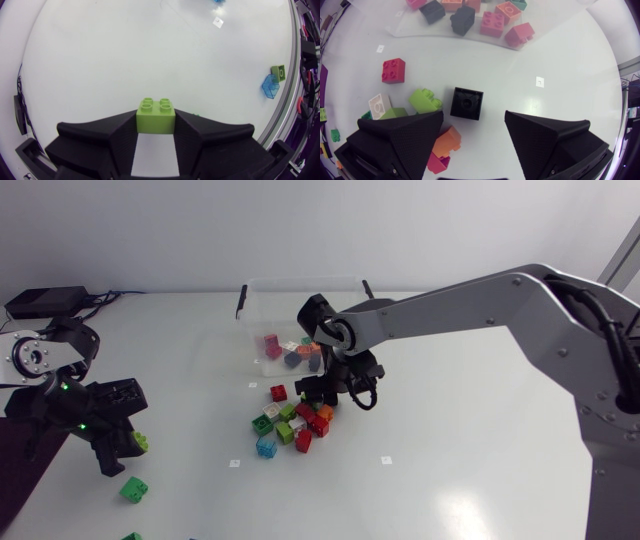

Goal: Place the duplo bricks in the container

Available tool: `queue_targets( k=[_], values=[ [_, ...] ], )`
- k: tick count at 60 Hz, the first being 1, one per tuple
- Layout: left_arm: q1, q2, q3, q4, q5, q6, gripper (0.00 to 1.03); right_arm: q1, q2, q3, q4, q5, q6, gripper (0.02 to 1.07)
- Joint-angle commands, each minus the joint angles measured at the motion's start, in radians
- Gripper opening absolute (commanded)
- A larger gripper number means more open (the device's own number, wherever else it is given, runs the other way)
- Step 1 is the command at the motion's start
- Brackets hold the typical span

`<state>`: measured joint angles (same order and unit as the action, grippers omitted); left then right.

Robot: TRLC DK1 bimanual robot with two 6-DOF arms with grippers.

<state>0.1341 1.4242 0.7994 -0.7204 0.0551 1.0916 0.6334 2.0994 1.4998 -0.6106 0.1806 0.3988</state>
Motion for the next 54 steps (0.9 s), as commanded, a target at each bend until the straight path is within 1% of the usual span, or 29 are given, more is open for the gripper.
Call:
queue_targets(
  k=[1, 11, 14, 22, 27, 34, 37, 46, 49, 54],
  values=[
    [0.002, -0.015, 0.011, -0.019, 0.008, -0.016, 0.22, -0.011, 0.028, 0.022, -0.021, 0.005, 0.038, 0.90],
    [0.015, -0.022, -0.014, -0.048, -0.003, -0.006, 0.22, -0.028, 0.019, 0.013, -0.025, 0.003, 0.038, 0.90],
    [0.012, -0.044, -0.020, -0.047, -0.003, -0.002, 0.22, -0.029, 0.016, 0.008, -0.023, 0.002, 0.040, 0.88],
    [-0.008, -0.074, 0.007, -0.047, -0.001, -0.021, 0.22, -0.032, 0.024, 0.011, -0.021, -0.004, 0.044, 0.88],
    [-0.034, -0.085, 0.040, -0.059, 0.003, -0.052, 0.22, -0.031, 0.028, 0.019, -0.023, -0.006, 0.048, 0.88],
    [-0.064, -0.097, 0.086, -0.063, 0.034, -0.096, 0.22, -0.031, 0.034, 0.027, -0.023, -0.006, 0.054, 0.88],
    [-0.074, -0.099, 0.110, -0.065, 0.061, -0.119, 0.22, -0.029, 0.039, 0.030, -0.025, -0.006, 0.054, 0.88],
    [-0.143, -0.107, 0.170, -0.071, 0.086, -0.187, 0.22, -0.032, 0.074, 0.068, -0.040, -0.004, 0.054, 0.88],
    [-0.165, -0.108, 0.195, -0.062, 0.100, -0.219, 0.22, -0.037, 0.086, 0.083, -0.044, -0.006, 0.054, 0.88],
    [-0.205, -0.100, 0.228, -0.017, 0.106, -0.277, 0.22, -0.043, 0.106, 0.105, -0.048, -0.007, 0.052, 0.88]
  ],
)
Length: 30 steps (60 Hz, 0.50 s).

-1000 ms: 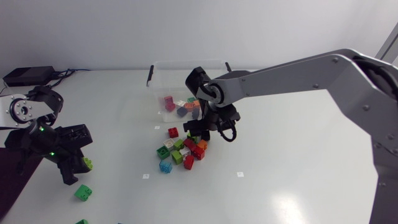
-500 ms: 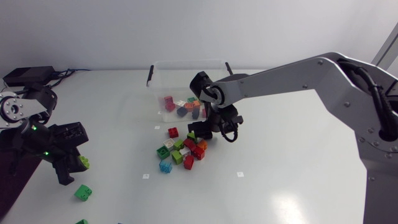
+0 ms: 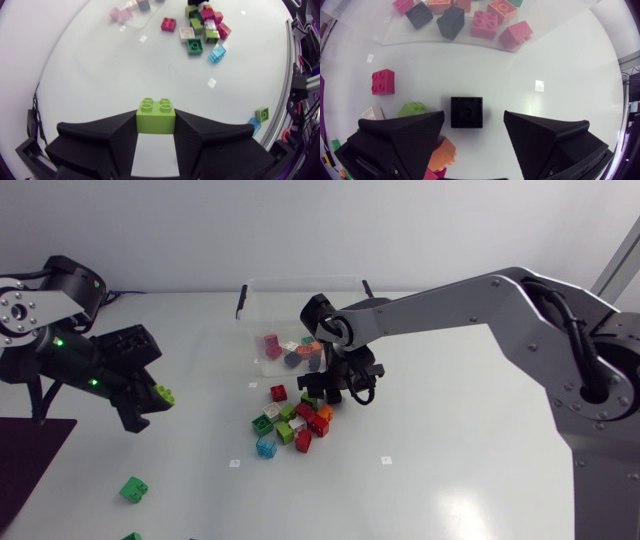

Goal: Place the duplo bricks in the container

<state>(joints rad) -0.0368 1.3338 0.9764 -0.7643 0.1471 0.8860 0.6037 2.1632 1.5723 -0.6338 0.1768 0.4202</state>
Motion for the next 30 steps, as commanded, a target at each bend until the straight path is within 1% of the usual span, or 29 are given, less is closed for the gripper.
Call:
queue_targets(
  k=[1, 4, 7, 9, 14, 18, 28, 29, 30],
  values=[
    [-0.043, -0.008, 0.053, 0.043, 0.014, -0.085, 0.22, -0.013, 0.046, 0.035, -0.026, -0.002, 0.031, 0.88],
    [-0.064, 0.002, 0.065, 0.112, 0.014, -0.137, 0.22, -0.018, 0.050, 0.041, -0.024, -0.005, 0.029, 0.84],
    [-0.089, 0.021, 0.091, 0.131, 0.014, -0.168, 0.22, -0.021, 0.053, 0.048, -0.024, -0.008, 0.025, 0.83],
    [-0.101, 0.039, 0.114, 0.148, 0.014, -0.200, 0.22, -0.021, 0.057, 0.049, -0.026, -0.010, 0.025, 0.79],
    [-0.127, 0.074, 0.159, 0.180, 0.016, -0.243, 0.22, -0.024, 0.061, 0.055, -0.026, -0.014, 0.019, 0.74],
    [-0.132, 0.102, 0.193, 0.227, 0.028, -0.295, 0.22, -0.025, 0.066, 0.058, -0.027, -0.020, 0.014, 0.68],
    [-0.149, 0.185, 0.295, 0.263, 0.039, -0.371, 0.22, -0.025, 0.080, 0.072, -0.035, -0.036, -0.001, 0.52],
    [-0.147, 0.191, 0.306, 0.272, 0.039, -0.383, 0.22, -0.025, 0.081, 0.072, -0.035, -0.036, -0.003, 0.51],
    [-0.146, 0.200, 0.315, 0.290, 0.039, -0.403, 0.22, -0.025, 0.083, 0.072, -0.035, -0.036, -0.006, 0.48]
  ],
)
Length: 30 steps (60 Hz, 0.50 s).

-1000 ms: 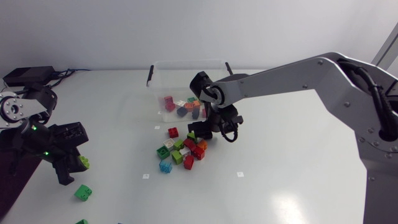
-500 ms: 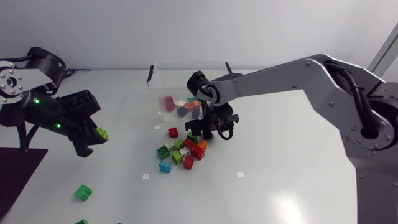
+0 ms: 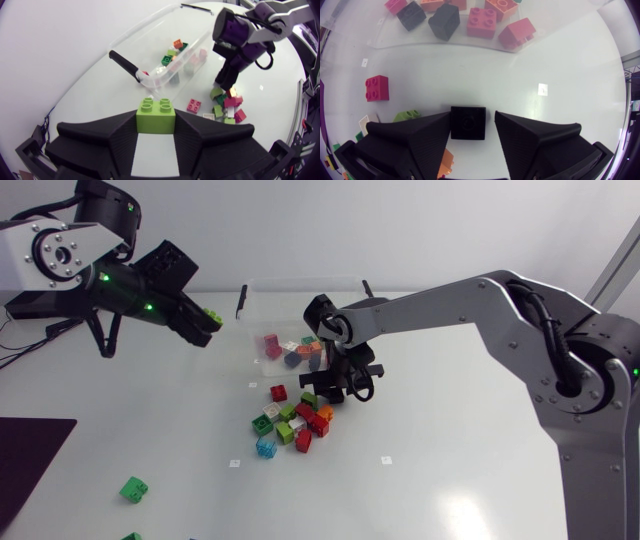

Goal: Place the duplo bricks in the container

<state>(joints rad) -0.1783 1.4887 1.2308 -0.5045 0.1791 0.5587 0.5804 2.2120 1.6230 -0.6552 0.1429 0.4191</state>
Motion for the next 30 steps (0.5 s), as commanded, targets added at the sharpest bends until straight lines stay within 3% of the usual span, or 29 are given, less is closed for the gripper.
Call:
queue_targets(
  k=[1, 6, 30],
  values=[
    [-0.004, 0.051, 0.068, 0.046, 0.007, -0.088, 0.22, -0.002, 0.034, 0.021, -0.014, -0.002, -0.005, 0.46],
    [-0.004, 0.082, 0.101, 0.083, 0.008, -0.126, 0.22, -0.002, 0.035, 0.021, -0.012, -0.002, -0.009, 0.37],
    [-0.069, 0.257, 0.208, 0.233, 0.014, -0.232, 0.26, -0.019, -0.130, -0.103, 0.014, 0.000, -0.037, 0.35]
  ],
)
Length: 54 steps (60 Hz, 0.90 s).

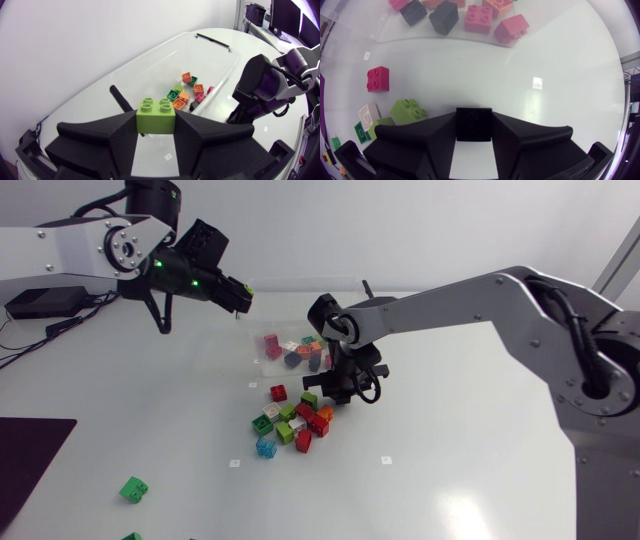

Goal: Place the duplo bricks in the container

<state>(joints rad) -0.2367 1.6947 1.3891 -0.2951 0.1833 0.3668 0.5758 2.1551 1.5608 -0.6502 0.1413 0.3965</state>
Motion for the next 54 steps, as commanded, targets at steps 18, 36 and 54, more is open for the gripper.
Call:
queue_targets(
  k=[18, 36, 54],
  values=[
    [-0.024, 0.094, 0.091, 0.053, -0.025, -0.045, 0.95, -0.039, -0.241, -0.067, -0.011, 0.000, -0.059, 0.35],
    [0.017, -0.067, -0.002, -0.088, -0.051, 0.043, 0.97, -0.048, -0.325, 0.001, -0.032, 0.000, -0.088, 0.35],
    [0.123, -0.233, -0.180, -0.273, -0.077, 0.224, 0.97, -0.031, -0.344, 0.062, -0.016, 0.006, -0.102, 0.35]
  ],
)
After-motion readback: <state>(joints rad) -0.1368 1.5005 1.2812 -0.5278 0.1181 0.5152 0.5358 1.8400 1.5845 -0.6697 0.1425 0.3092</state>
